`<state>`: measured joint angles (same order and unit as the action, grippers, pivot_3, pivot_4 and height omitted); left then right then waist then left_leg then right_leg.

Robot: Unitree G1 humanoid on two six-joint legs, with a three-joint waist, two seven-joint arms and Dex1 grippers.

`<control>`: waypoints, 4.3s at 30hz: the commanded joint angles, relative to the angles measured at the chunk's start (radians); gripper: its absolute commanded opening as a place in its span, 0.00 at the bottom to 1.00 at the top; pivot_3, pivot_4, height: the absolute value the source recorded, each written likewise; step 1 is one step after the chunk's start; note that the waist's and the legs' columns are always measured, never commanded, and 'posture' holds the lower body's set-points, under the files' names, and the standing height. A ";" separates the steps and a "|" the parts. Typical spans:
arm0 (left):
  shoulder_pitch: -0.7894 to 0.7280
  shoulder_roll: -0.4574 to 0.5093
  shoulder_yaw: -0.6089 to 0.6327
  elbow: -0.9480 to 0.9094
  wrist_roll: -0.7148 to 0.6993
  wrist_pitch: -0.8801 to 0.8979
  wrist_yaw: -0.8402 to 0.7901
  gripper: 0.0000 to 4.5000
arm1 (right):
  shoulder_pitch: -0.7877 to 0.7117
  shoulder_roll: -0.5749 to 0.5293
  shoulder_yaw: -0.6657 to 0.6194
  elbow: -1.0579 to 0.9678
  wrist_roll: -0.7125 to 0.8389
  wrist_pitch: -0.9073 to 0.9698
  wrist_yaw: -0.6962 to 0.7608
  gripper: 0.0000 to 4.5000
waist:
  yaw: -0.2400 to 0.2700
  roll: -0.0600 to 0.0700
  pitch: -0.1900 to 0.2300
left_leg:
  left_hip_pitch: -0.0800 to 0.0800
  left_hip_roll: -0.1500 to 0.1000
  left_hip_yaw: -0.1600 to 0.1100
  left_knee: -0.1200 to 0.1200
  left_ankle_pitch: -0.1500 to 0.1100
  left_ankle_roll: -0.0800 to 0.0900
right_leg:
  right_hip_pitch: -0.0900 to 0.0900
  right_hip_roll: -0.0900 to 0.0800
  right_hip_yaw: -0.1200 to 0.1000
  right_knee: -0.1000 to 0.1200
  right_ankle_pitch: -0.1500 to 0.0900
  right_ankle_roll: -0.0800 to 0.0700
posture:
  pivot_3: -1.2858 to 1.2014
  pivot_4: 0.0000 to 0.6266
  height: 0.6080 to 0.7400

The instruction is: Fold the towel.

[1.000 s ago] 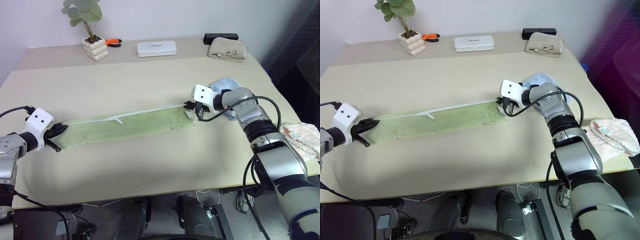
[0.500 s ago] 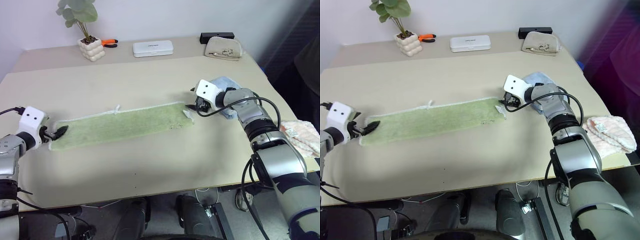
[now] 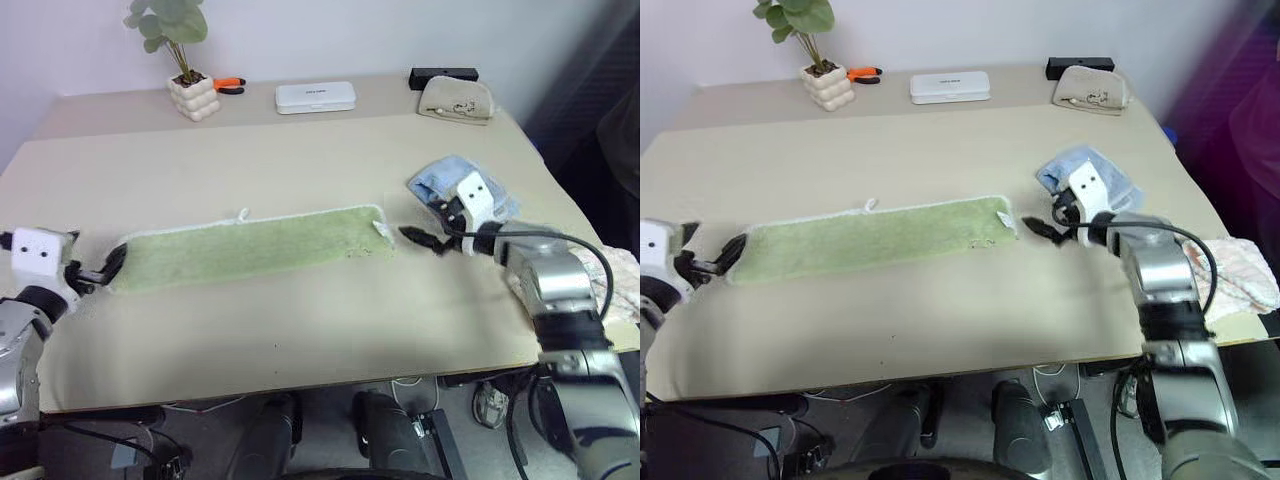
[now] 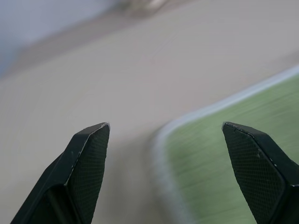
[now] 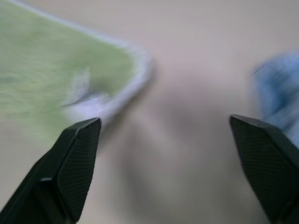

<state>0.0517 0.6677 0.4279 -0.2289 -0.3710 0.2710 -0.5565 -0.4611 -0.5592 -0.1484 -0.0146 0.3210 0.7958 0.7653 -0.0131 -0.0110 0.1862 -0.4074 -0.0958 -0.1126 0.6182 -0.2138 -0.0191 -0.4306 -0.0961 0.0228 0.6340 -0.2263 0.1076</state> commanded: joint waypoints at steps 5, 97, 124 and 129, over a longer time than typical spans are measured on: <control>0.019 -0.060 -0.322 -0.274 -0.032 0.063 -0.096 0.88 | 0.118 0.223 -0.254 -0.354 0.293 0.551 -0.244 0.99 | -0.003 -0.001 -0.001 | 0.001 0.001 0.000 0.000 0.000 0.000 | 0.002 0.001 -0.001 -0.002 0.000 0.000 | 0.52 0.24 0.94; 0.242 -0.488 -0.011 -0.399 -0.592 0.408 0.520 1.00 | -0.234 0.202 0.425 -0.003 -0.180 -0.520 0.034 0.96 | 0.000 0.001 -0.003 | 0.001 0.005 0.001 0.000 -0.001 0.000 | 0.002 0.008 -0.002 -0.006 0.000 -0.002 | 0.52 0.24 0.94; -0.062 -0.306 0.166 -0.173 -0.800 0.273 0.711 0.01 | -0.087 0.154 0.458 -0.169 -0.225 -0.526 0.083 1.00 | -0.002 -0.001 -0.004 | 0.001 0.006 0.000 0.002 -0.002 -0.002 | 0.003 0.009 -0.002 -0.005 -0.001 -0.004 | 0.52 0.24 0.94; -0.062 -0.123 0.136 -0.230 -0.753 0.301 0.525 0.01 | -0.084 0.119 0.446 -0.124 -0.235 -0.551 0.086 1.00 | 0.004 -0.003 -0.003 | 0.001 0.005 0.000 0.002 -0.002 -0.002 | 0.003 0.009 -0.002 -0.005 -0.002 -0.005 | 0.52 0.24 0.94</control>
<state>-0.0026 0.5080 0.5895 -0.3939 -1.1452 0.5638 0.0437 -0.5367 -0.4334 0.3266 -0.1355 0.0890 0.2733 0.8520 -0.0089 -0.0143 0.1828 -0.4068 -0.0905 -0.1124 0.6201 -0.2154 -0.0208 -0.4272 -0.0873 0.0212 0.6281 -0.2279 0.1026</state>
